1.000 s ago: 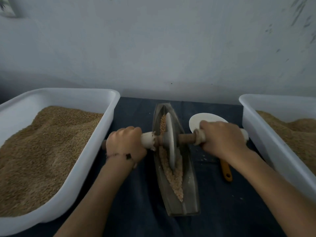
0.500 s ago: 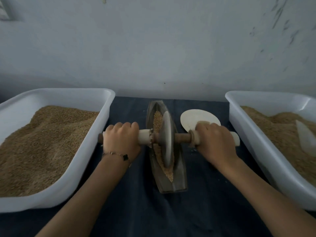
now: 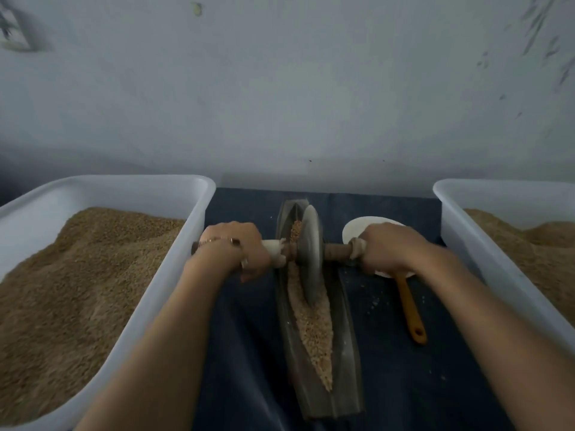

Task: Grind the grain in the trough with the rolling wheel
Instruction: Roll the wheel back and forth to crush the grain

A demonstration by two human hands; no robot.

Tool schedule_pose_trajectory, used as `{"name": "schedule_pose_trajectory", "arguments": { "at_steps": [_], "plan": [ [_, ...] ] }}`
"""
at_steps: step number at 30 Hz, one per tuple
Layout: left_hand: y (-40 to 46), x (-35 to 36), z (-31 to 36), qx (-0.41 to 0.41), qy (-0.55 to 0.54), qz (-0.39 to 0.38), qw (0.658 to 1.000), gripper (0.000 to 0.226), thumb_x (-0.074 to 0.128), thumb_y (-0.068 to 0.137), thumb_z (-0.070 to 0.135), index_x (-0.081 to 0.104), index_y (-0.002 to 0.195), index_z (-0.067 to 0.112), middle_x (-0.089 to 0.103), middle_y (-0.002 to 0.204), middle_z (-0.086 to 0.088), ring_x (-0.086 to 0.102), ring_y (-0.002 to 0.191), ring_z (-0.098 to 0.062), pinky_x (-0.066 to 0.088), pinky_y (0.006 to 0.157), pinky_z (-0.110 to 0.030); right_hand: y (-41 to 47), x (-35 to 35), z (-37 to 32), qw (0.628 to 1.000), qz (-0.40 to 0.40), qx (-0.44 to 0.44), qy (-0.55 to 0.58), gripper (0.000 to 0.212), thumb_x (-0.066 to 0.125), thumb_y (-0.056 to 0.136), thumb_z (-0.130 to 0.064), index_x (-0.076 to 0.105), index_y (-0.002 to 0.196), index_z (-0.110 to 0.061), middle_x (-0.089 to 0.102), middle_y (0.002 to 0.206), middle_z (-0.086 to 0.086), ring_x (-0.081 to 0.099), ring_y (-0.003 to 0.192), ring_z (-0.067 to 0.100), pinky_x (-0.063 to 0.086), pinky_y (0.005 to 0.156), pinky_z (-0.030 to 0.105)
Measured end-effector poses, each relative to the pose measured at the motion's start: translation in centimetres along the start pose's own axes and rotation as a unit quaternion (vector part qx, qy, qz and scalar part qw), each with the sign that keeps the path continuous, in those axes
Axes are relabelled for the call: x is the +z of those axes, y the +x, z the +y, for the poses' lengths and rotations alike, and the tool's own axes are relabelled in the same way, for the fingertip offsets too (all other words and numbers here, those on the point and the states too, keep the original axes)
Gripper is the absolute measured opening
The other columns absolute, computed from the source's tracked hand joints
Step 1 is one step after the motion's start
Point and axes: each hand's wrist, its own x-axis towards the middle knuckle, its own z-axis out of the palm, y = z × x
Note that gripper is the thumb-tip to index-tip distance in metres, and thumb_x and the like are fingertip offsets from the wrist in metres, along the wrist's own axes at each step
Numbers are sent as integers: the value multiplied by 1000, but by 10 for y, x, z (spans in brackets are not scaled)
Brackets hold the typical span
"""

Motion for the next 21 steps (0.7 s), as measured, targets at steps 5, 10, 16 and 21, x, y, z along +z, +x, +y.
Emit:
{"name": "schedule_pose_trajectory", "arguments": {
  "at_steps": [5,10,16,21],
  "plan": [
    [14,-1,-8,-22,-65,-129,989,12,73,60,9,67,70,9,63,66,-4,59,63,-18,50,62,-25,22,-29,-18,994,-99,45,23,13,72,61,-15,67,72,-10,62,63,2,56,55,14,41,47,22],
    [-38,26,-3,-3,17,174,985,21,66,65,41,55,74,25,48,63,11,46,59,-11,33,53,-24,-28,8,-10,988,142,-16,-62,13,61,74,-36,50,72,-30,57,71,-8,47,61,11,27,50,25],
    [-98,81,-1,65,41,574,816,29,50,81,19,48,54,12,44,48,-3,40,41,-19,27,46,-26,-89,60,-3,792,583,-136,-117,32,73,73,-8,42,69,-15,44,57,5,40,53,22,23,56,29],
    [-75,65,1,106,41,491,864,25,71,58,20,47,55,15,48,48,0,42,41,-17,28,46,-23,-57,56,-3,850,504,-138,-70,29,63,73,-18,39,56,-18,41,48,-2,29,46,14,16,49,22]
  ]
}}
